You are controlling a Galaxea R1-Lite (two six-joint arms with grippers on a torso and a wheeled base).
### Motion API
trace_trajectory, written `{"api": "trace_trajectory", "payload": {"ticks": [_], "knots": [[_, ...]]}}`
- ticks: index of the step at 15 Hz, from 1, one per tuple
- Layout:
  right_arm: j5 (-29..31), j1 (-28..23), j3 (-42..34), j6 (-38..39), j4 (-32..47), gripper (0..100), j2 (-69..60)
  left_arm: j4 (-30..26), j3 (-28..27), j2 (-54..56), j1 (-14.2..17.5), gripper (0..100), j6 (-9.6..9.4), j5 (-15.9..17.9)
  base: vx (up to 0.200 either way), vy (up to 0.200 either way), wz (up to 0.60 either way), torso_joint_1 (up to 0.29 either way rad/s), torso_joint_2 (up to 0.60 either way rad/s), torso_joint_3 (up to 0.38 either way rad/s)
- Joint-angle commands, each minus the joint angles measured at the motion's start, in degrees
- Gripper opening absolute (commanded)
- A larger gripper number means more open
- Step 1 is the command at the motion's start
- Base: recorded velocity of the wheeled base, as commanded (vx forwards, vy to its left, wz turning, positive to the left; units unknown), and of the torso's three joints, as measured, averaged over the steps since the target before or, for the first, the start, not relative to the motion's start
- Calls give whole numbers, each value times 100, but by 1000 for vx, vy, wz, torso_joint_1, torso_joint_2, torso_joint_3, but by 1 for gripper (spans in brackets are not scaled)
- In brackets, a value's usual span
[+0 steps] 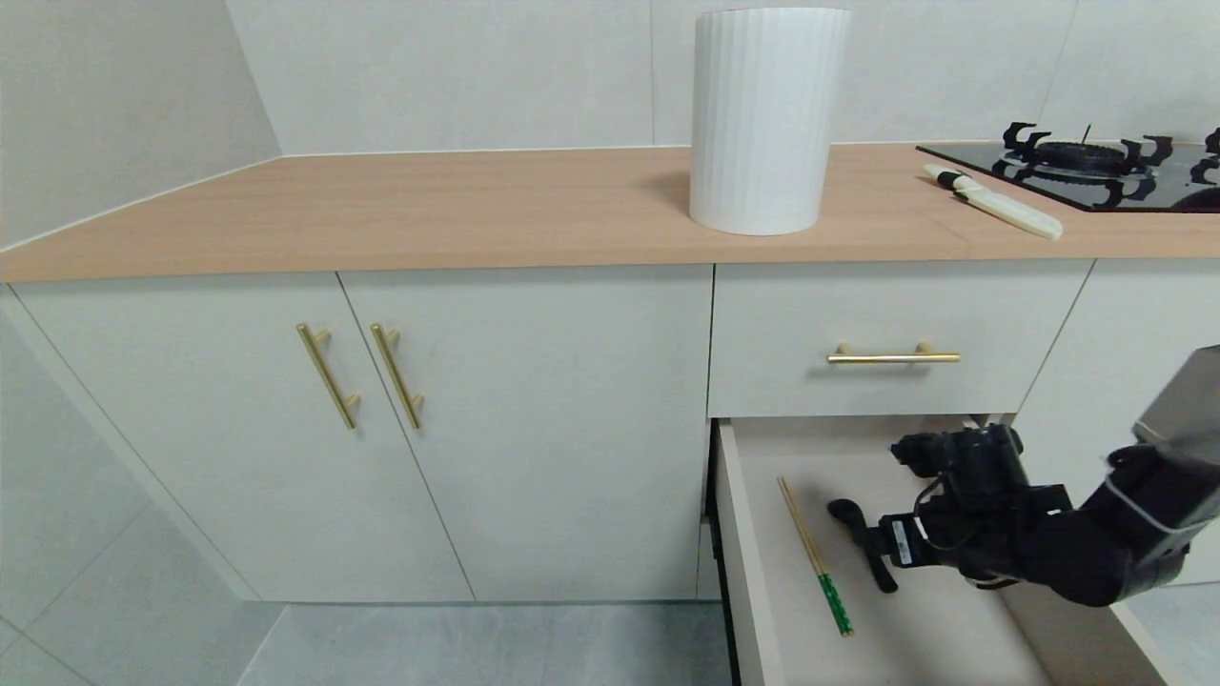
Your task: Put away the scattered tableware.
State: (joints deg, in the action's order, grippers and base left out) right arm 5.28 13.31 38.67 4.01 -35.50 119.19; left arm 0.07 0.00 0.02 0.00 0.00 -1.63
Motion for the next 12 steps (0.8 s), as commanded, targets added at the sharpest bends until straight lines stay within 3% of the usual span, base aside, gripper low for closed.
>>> {"api": "trace_trajectory", "payload": {"ticks": [1,5,12], "knots": [[-80,224,-158,3,1441,100,-2145,1,0,-2,0,100,0,-4,0,0,0,0,0,0],[-159,717,-140,12,3093,100,-3270,1,0,-2,0,100,0,-4,0,0,0,0,0,0],[-97,945,0,3,4508,100,-4474,1,0,-2,0,100,-9,-4,0,0,0,0,0,0]]}}
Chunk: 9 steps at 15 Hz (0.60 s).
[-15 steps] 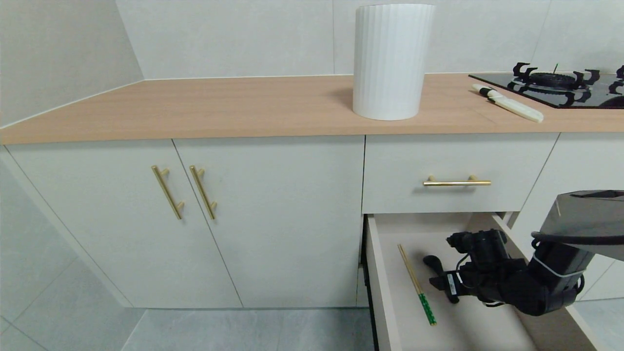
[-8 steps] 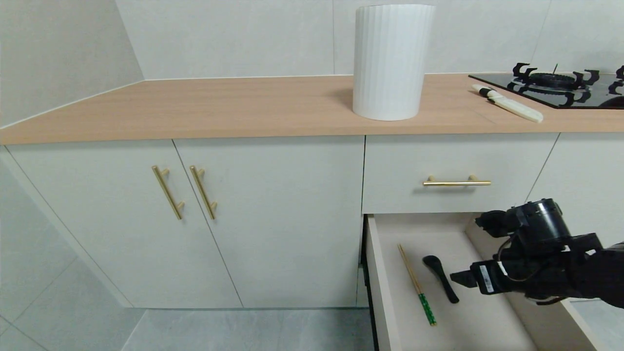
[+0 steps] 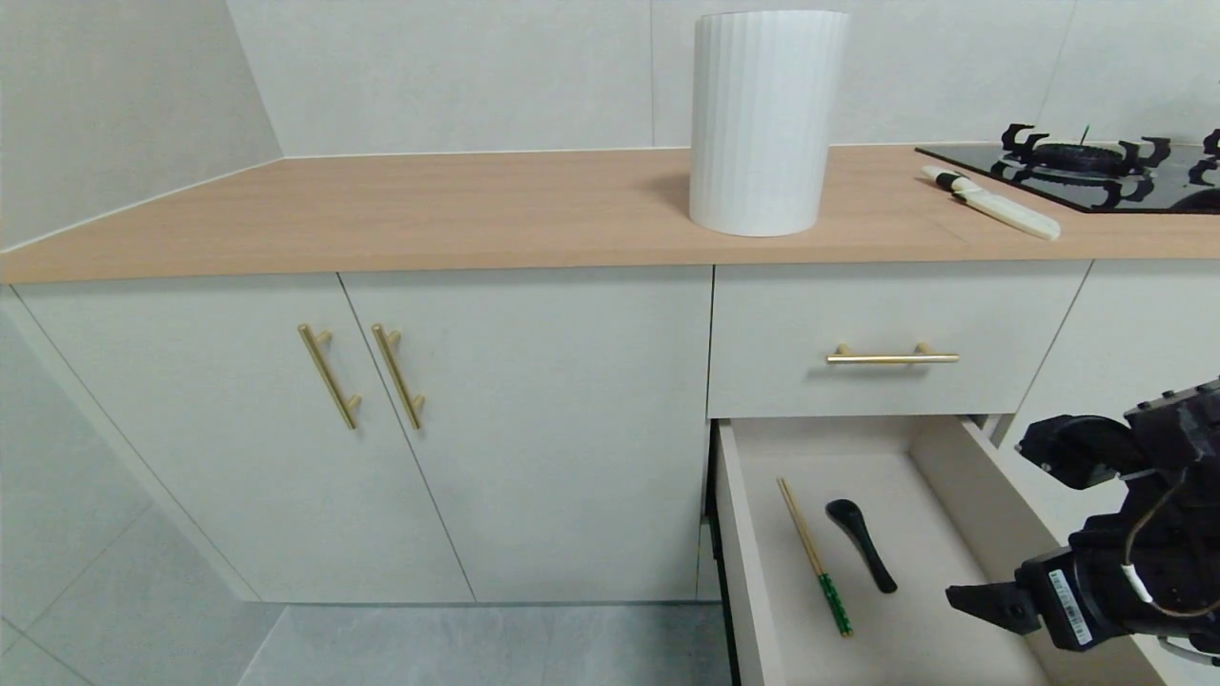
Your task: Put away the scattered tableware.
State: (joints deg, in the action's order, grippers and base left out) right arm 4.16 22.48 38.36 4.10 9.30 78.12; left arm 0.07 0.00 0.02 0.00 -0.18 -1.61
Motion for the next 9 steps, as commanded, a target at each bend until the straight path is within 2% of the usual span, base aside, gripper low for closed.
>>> {"api": "trace_trajectory", "payload": {"ticks": [1,4,9], "knots": [[33,28,31,-14,37,100,-411,1,0,-2,0,100,-17,3,0,0,0,0,0,0],[103,37,13,-32,45,100,-385,1,0,-2,0,100,-8,3,0,0,0,0,0,0],[103,72,-22,-40,54,100,-280,1,0,-2,0,100,18,3,-200,0,0,4,3,4]]}}
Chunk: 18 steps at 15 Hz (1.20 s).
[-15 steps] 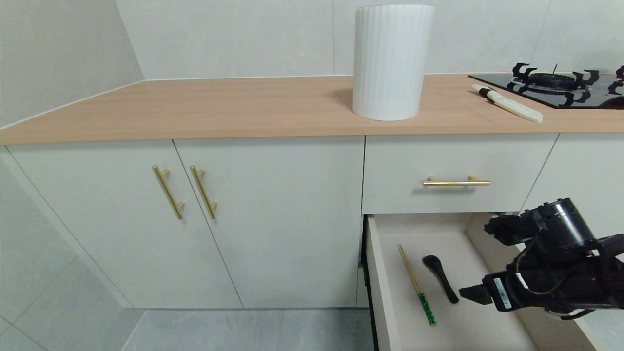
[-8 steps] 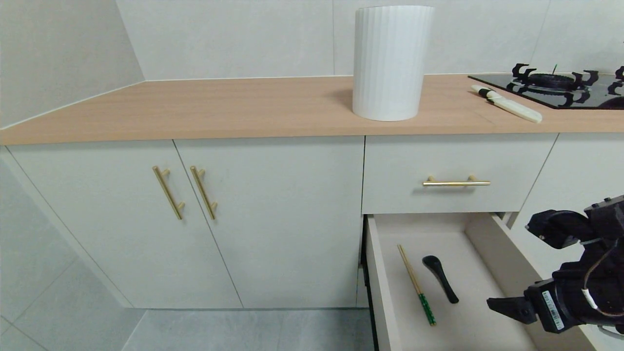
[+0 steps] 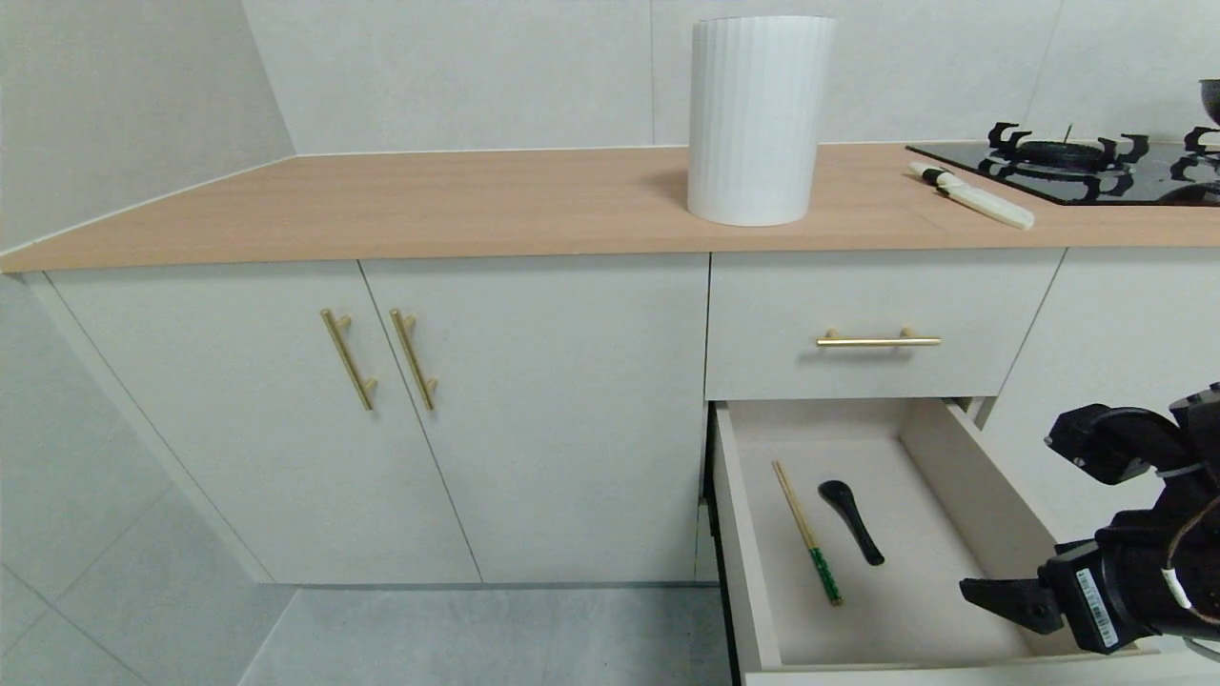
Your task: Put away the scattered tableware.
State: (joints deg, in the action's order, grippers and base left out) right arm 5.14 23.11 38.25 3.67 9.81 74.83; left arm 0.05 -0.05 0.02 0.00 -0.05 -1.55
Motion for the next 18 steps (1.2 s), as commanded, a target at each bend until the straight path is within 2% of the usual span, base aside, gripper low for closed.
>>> {"api": "trace_trajectory", "payload": {"ticks": [1,4,6,12,16,18], "knots": [[-5,9,-11,2,3,100,94,4,5,-2,0,100,-13,-3,-200,0,0,-2,2,2],[-251,70,-2,20,152,100,331,4,5,-2,0,100,5,-3,-200,0,0,-1,5,-2],[-418,176,-55,20,170,100,586,4,5,-2,0,100,5,-3,0,0,0,0,0,0],[-418,492,-108,116,100,100,1658,4,5,-2,0,100,5,-3,0,0,0,0,0,0],[-312,466,226,837,109,100,2264,4,5,-2,0,100,5,-3,0,0,0,0,0,0],[-13,466,393,1233,100,100,2519,4,5,-2,0,100,5,-3,0,0,0,0,0,0]]}}
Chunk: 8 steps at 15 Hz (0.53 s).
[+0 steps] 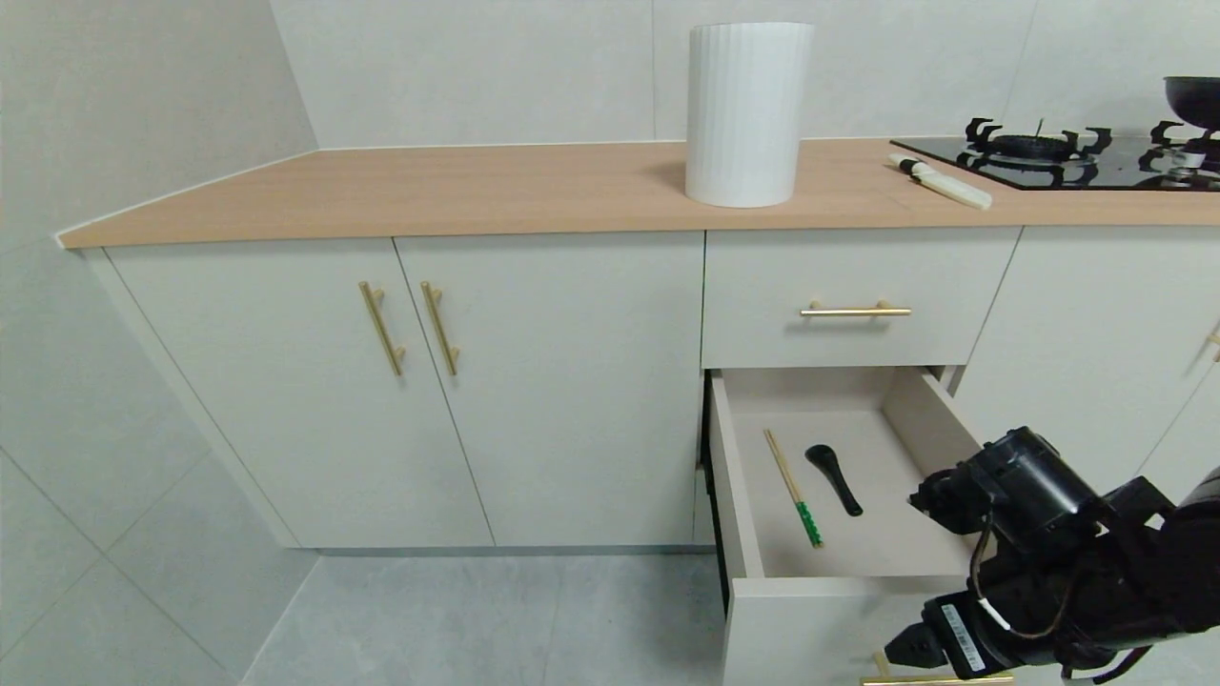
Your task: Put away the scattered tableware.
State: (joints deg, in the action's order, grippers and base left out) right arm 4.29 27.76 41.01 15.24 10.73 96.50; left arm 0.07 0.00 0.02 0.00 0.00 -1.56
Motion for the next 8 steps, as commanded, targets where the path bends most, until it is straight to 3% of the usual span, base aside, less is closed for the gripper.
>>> {"api": "trace_trajectory", "payload": {"ticks": [1,8], "knots": [[195,-7,179,181,-1,100,440,1,0,-2,0,100,0,-2,0,0,0,0,0,0],[722,-113,285,542,-642,100,598,1,0,-2,0,100,0,-2,0,0,0,0,0,0]]}}
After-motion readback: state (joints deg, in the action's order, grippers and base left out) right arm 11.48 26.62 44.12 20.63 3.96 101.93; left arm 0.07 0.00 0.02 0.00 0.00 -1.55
